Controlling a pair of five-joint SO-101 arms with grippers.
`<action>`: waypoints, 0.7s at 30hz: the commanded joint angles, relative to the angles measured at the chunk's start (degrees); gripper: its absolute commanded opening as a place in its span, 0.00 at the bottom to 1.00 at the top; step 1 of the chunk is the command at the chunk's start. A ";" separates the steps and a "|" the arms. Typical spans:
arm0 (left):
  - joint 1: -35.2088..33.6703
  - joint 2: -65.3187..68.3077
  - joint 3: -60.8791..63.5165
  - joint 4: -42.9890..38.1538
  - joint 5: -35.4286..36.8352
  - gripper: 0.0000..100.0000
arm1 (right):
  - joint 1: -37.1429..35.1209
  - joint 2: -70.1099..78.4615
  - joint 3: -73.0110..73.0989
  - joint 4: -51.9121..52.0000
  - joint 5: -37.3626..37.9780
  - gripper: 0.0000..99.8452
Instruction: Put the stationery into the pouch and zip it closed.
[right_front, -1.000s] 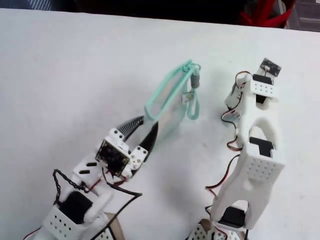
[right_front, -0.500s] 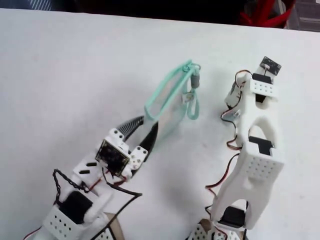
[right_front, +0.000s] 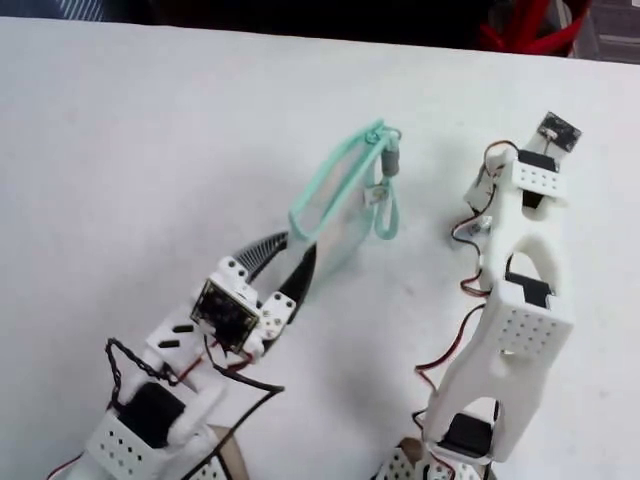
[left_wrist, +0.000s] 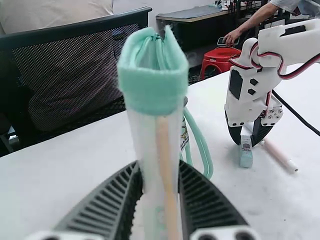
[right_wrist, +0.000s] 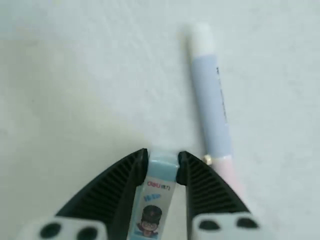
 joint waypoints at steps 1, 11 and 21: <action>1.10 0.31 -0.44 0.09 -0.97 0.05 | -0.40 1.19 -4.92 1.71 4.13 0.02; 1.01 0.31 -0.44 -0.18 -0.97 0.05 | -0.48 -1.71 -12.40 14.20 5.27 0.02; 1.01 0.31 -0.44 -0.18 -0.97 0.05 | -6.99 -21.85 -21.36 30.64 5.80 0.02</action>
